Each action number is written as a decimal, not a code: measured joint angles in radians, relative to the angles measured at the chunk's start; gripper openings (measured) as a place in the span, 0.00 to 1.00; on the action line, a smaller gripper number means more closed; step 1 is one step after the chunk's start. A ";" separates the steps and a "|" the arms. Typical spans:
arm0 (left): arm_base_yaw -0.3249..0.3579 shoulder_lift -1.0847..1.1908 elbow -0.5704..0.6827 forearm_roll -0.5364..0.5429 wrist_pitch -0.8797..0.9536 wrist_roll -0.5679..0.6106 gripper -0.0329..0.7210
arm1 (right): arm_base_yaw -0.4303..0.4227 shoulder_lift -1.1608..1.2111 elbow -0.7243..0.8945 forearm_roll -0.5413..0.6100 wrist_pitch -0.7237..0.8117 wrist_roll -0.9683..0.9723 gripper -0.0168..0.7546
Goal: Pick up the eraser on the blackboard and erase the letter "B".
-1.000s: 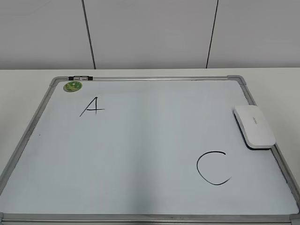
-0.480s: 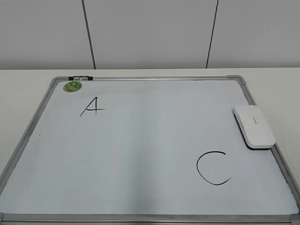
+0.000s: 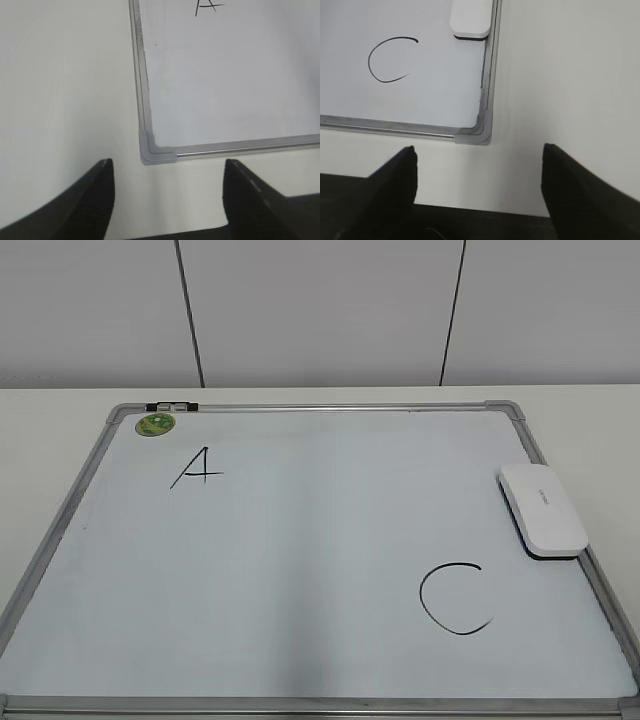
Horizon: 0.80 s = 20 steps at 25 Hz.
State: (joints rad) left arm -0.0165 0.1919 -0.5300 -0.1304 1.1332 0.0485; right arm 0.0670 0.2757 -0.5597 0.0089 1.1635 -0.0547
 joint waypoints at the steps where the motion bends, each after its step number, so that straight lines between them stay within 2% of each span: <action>1: 0.000 0.000 0.009 0.000 -0.013 0.000 0.70 | 0.000 0.000 0.011 -0.009 -0.013 0.000 0.79; 6: 0.000 0.000 0.017 0.015 -0.029 0.002 0.70 | 0.000 0.000 0.056 -0.020 -0.030 0.000 0.79; 20: 0.000 0.000 0.017 0.021 -0.030 0.002 0.70 | 0.000 0.000 0.058 -0.022 -0.030 0.002 0.79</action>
State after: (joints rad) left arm -0.0165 0.1919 -0.5133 -0.1094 1.1030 0.0501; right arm 0.0670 0.2757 -0.5019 -0.0130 1.1331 -0.0527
